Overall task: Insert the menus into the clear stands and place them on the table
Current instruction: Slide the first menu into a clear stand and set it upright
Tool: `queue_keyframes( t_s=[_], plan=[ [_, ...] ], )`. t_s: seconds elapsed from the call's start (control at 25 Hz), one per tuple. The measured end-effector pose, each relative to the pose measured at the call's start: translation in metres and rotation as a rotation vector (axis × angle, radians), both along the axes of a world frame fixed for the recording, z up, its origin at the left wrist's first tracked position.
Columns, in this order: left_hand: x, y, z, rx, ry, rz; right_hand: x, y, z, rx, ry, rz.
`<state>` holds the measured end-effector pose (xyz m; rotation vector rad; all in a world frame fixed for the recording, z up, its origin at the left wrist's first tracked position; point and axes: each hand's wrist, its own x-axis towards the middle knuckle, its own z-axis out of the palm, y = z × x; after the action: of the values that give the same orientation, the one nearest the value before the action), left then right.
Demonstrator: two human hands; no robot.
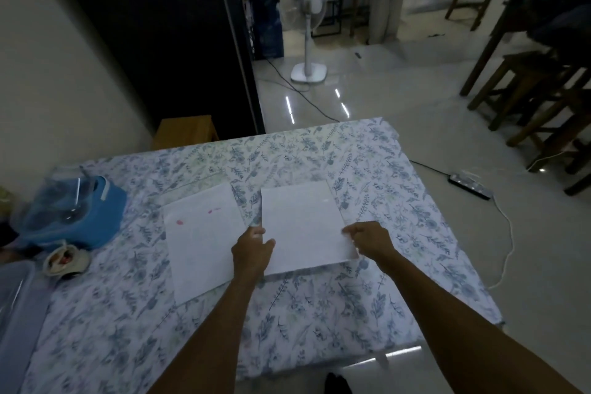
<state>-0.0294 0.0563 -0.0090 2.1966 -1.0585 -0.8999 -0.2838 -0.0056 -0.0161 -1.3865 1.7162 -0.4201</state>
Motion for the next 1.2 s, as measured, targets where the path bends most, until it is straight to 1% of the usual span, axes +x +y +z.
queue_keyframes(
  t_s=[0.12,0.2,0.32,0.4,0.48,0.56,0.64,0.76,0.84,0.88,1.0,1.08,1.2],
  plan=[
    [0.006,0.033,0.010,-0.043,0.083,0.015,-0.015,0.038,0.018,-0.026,-0.003,0.064],
    [0.013,0.059,0.016,-0.088,0.150,-0.034,-0.023,0.065,0.029,-0.023,-0.028,0.040],
    [0.024,0.086,0.023,-0.145,0.341,-0.024,-0.027,0.093,0.046,-0.045,-0.061,0.002],
    [0.030,0.093,0.023,-0.180,0.406,-0.041,-0.025,0.101,0.057,-0.062,-0.105,-0.030],
    [0.032,0.091,0.029,-0.201,0.430,-0.057,-0.021,0.099,0.066,-0.077,-0.154,-0.047],
    [0.031,0.082,0.042,-0.218,0.411,-0.076,-0.017,0.086,0.079,-0.100,-0.172,-0.054],
    [0.030,0.064,0.059,-0.254,0.344,-0.094,-0.014,0.063,0.091,-0.156,-0.170,-0.035],
    [0.031,0.025,0.084,-0.346,0.224,-0.102,-0.007,0.017,0.104,-0.284,-0.088,0.025],
    [0.034,-0.009,0.092,-0.352,0.149,-0.088,0.001,-0.020,0.107,-0.357,-0.021,0.053],
    [0.036,-0.026,0.095,-0.342,0.113,-0.072,0.006,-0.039,0.108,-0.377,-0.017,0.066],
    [0.041,-0.072,0.098,-0.340,-0.010,-0.028,0.020,-0.089,0.105,-0.377,-0.042,0.084],
    [0.042,-0.091,0.099,-0.324,-0.081,-0.005,0.026,-0.115,0.103,-0.372,-0.024,0.109],
    [0.045,-0.113,0.095,-0.303,-0.136,0.004,0.029,-0.143,0.097,-0.351,0.016,0.167]
  ],
)
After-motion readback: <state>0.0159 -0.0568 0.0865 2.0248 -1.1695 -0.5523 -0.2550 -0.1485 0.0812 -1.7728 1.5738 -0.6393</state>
